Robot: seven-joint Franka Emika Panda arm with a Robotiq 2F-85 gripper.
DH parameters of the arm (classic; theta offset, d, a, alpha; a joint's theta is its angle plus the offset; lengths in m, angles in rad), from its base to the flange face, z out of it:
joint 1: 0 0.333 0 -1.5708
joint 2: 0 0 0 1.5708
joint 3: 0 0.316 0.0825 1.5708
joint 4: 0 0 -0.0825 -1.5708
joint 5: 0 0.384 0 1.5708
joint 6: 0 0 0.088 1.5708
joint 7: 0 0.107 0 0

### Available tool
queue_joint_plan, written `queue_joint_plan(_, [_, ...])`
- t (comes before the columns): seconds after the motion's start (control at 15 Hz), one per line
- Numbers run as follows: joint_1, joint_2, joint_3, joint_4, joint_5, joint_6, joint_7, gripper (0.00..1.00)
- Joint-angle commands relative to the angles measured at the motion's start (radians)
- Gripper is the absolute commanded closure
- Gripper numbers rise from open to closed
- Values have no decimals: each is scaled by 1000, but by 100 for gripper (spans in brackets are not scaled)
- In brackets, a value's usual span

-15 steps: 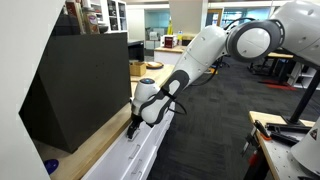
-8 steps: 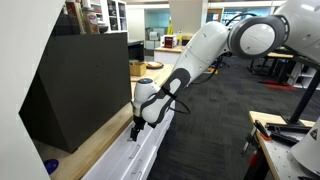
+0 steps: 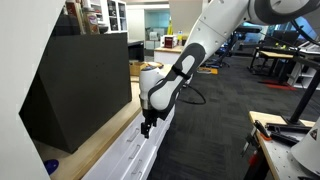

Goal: Close the top drawer of the cabinet.

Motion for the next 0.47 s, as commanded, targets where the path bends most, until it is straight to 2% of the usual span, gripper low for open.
queue_joint_plan(0.0, [29, -156, -26, -169, 13, -73, 64, 0])
queue_joint_plan(0.13, [22, -192, -18, -211, 20, -94, 68, 0])
queue_joint_plan(0.2, [11, -108, -10, -117, 11, -67, 31, 0])
queue_joint_plan(0.4, [11, -147, -11, -165, 12, -74, 40, 0])
